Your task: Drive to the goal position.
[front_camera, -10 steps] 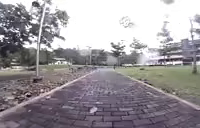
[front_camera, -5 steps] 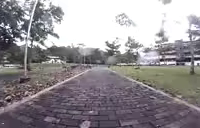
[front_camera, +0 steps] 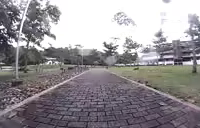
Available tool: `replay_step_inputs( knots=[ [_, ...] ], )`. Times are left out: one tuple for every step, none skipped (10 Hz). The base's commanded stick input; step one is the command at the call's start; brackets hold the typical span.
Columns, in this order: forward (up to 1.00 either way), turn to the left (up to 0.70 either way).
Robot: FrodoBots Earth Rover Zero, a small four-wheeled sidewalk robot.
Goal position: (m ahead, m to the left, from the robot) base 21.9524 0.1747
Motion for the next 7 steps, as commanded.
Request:
replay_step_inputs(
  knots=[
    [0.7,0.0],
    [0.7,0.0],
    [0.7,0.0],
    [0.7,0.0],
    [0.7,0.0],
    [0.7,0.0],
    [0.7,0.0]
  ],
)
